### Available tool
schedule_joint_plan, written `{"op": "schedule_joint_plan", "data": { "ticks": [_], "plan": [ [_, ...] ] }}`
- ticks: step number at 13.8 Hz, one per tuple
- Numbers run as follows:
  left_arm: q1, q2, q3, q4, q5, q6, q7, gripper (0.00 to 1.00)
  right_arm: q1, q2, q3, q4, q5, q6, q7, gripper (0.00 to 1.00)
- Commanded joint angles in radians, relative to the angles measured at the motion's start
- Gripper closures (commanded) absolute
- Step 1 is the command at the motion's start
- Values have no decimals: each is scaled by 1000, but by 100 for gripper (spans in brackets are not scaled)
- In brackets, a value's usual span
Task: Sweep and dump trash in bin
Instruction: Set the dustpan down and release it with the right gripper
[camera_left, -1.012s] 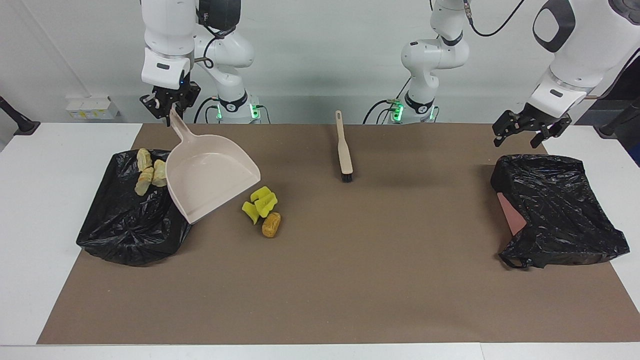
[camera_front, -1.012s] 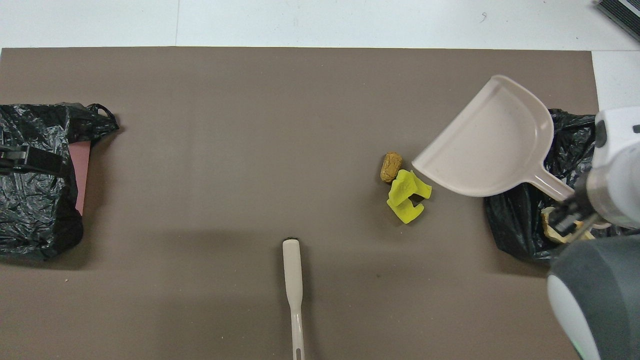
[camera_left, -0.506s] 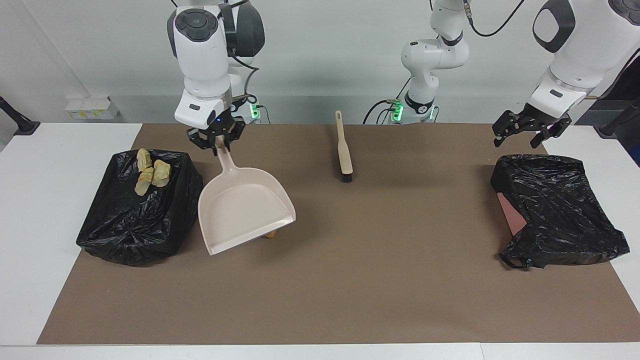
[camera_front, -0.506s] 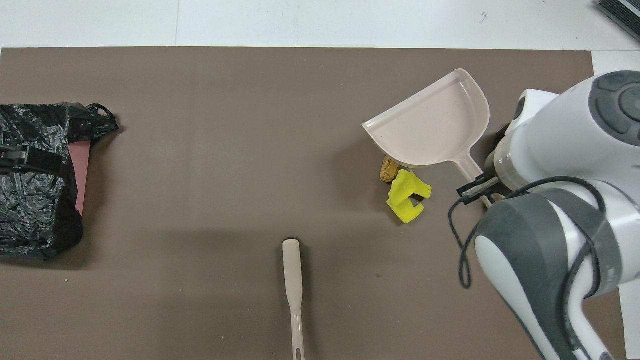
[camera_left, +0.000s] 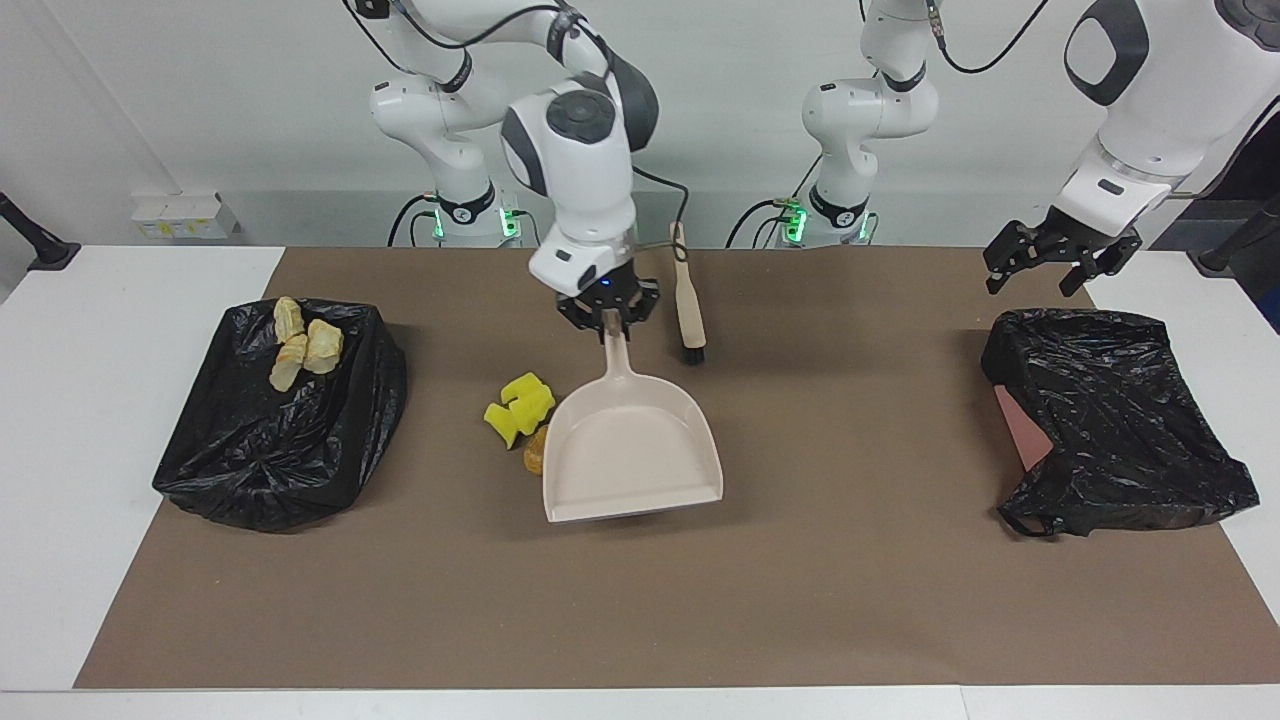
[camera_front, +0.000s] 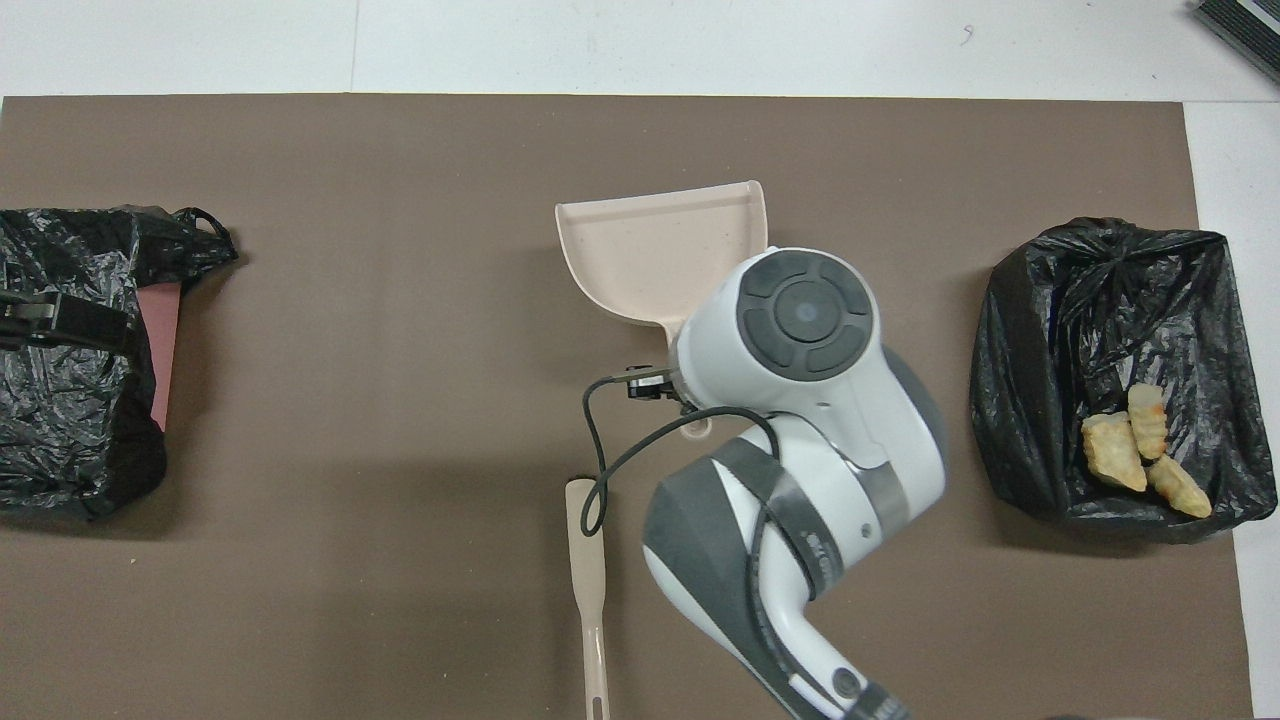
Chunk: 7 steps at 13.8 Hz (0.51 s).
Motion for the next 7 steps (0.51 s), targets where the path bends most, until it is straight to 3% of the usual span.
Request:
{"op": "schedule_joint_plan", "data": {
  "ticks": [1, 3, 7],
  "plan": [
    [4, -1, -4, 0, 8, -10, 13, 0, 75, 167, -10, 182, 5, 24, 135, 100],
    [6, -4, -4, 0, 8, -16, 23, 0, 129, 268, -12, 262, -90, 49, 181, 100],
    [4, -4, -4, 0, 8, -13, 29, 0, 137, 326, -7, 244, -115, 173, 195, 98]
  ]
}}
